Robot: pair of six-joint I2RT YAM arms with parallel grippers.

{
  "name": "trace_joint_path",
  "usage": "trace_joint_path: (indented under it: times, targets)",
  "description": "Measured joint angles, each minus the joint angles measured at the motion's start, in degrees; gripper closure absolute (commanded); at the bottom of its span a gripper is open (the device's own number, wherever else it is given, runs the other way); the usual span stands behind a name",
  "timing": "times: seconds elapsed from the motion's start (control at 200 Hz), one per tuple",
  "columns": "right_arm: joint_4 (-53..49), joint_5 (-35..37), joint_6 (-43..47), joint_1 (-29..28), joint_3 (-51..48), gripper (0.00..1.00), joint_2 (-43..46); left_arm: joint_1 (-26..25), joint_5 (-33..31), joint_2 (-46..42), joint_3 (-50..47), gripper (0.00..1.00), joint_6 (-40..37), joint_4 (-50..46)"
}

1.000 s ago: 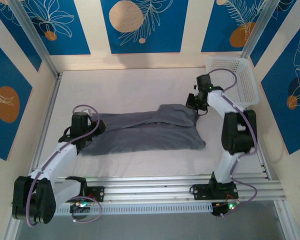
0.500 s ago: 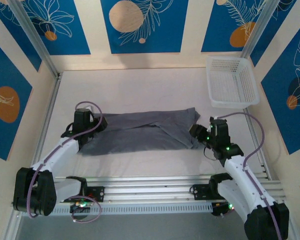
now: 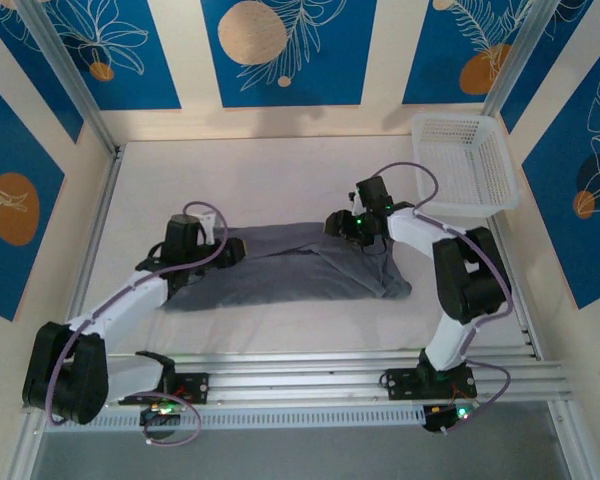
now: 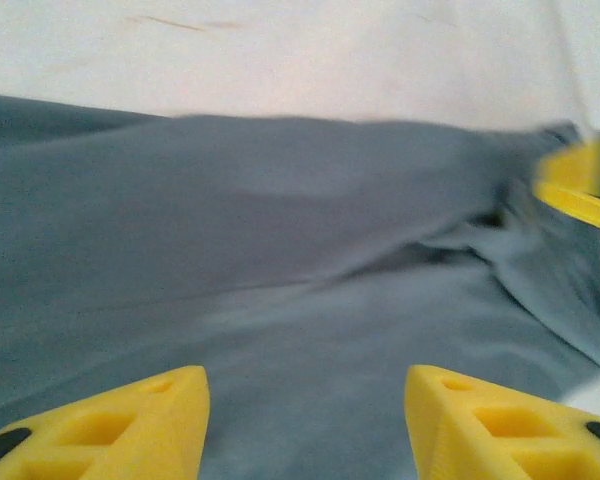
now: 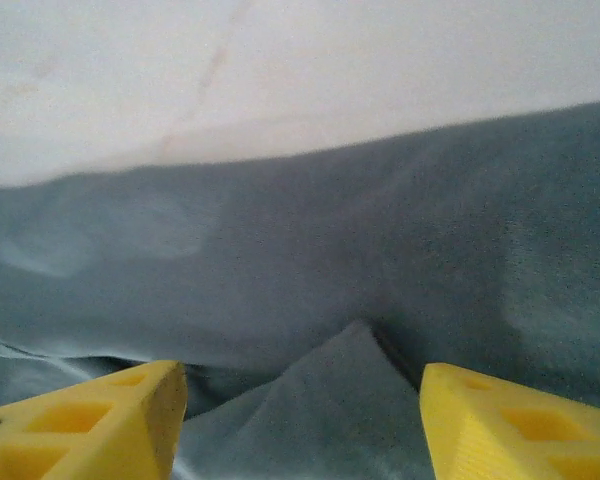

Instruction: Fold the inside-out t-shirt

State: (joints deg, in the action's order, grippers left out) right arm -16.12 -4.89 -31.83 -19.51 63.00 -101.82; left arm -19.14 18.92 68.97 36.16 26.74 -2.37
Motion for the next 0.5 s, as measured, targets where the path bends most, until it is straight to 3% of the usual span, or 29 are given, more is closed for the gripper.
trace_joint_path:
  times: [0.065,0.12,0.345,0.365,0.435,0.5]
  targets:
    - [-0.6,-0.8,-0.1,-0.2,0.5,0.89,-1.3,-1.6,2.8,0.6,0.0,0.40,-0.4,1.4]
    - [-1.1,-1.5,-0.3,-0.3,0.5,1.00,-1.5,-2.3,4.2,1.0,0.0,0.35,-0.5,2.1]
    - [-1.7,-2.2,0.4,-0.4,0.1,1.00,1.1,-2.8,5.3,1.1,0.0,0.16,-1.3,4.1]
    - [-1.7,-2.2,0.4,-0.4,-0.3,0.95,1.7,-2.8,5.2,1.1,0.0,0.13,-1.3,4.2]
    - [-1.7,0.0,0.3,-0.7,-1.9,0.58,4.3,-2.8,4.9,1.1,0.0,0.07,-1.6,4.5]
    - [-1.7,2.7,0.4,-0.8,-3.1,0.46,6.0,-2.9,4.5,1.1,0.0,0.05,-1.6,4.7]
